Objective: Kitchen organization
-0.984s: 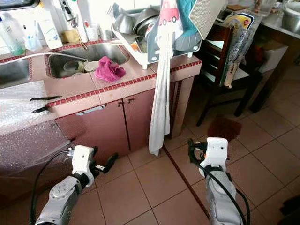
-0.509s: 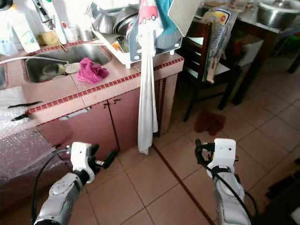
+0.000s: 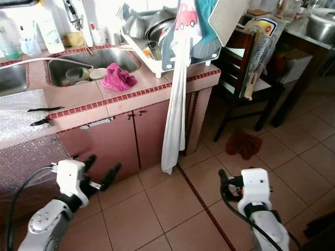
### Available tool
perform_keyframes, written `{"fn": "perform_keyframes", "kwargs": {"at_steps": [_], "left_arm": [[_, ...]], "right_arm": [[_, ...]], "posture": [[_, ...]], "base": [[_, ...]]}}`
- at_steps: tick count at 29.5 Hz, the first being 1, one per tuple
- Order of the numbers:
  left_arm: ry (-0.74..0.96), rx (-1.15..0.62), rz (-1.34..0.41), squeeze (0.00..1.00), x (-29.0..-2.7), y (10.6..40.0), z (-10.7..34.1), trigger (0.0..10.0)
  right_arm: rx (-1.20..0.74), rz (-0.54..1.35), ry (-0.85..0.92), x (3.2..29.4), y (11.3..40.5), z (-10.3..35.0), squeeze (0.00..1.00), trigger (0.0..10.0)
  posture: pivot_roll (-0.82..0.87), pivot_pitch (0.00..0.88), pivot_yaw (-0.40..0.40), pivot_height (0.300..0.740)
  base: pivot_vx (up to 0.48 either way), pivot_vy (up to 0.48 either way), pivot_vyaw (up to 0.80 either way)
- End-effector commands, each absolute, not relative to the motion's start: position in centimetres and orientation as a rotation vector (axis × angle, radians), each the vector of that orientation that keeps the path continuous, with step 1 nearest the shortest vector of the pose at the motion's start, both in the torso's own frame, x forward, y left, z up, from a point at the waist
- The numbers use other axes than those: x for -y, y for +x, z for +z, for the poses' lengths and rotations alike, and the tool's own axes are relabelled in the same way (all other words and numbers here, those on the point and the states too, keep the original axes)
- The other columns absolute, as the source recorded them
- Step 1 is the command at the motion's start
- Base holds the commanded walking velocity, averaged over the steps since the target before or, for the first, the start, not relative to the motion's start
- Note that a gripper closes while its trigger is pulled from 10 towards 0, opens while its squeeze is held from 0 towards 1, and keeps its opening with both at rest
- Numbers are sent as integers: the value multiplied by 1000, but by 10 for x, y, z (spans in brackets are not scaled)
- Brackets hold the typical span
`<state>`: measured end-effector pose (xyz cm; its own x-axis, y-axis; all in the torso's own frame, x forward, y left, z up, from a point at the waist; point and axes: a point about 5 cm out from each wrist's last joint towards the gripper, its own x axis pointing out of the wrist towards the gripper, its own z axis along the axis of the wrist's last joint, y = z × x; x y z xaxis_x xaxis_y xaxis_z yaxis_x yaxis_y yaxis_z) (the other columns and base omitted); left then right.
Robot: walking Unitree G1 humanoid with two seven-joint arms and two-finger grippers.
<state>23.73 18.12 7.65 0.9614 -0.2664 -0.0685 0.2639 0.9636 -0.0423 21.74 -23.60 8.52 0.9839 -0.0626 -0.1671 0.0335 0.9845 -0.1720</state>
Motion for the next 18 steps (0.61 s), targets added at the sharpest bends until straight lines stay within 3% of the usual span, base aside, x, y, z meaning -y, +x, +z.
{"fn": "perform_keyframes", "kwargs": {"at_steps": [1, 5, 10, 13, 18], "left_arm": [[-18, -78, -226, 0, -185, 237, 81, 10000], [-15, -148, -128, 0, -191, 237, 80, 10000], [-17, -100, -152, 0, -184, 238, 85, 10000], [-12, -78, -160, 0, -183, 238, 94, 10000], [35, -26, -86, 0, -191, 241, 109, 10000]], "right_arm": [[-139, -82, -134, 239, 217, 97, 0, 10000], [-119, -74, -5, 233, 222, 102, 0, 10000], [-59, -89, -91, 228, 237, 116, 0, 10000], [5, -13, -92, 222, 235, 134, 0, 10000], [65, -42, -172, 222, 231, 146, 0, 10000]], "posture": [[-8, 0, 6, 740], [-14, 0, 8, 740], [-9, 0, -7, 740], [-10, 0, -6, 740], [-16, 0, -2, 740]], "base": [[0, 0, 0], [0, 0, 0], [0, 0, 0], [0, 0, 0], [0, 0, 0]]}}
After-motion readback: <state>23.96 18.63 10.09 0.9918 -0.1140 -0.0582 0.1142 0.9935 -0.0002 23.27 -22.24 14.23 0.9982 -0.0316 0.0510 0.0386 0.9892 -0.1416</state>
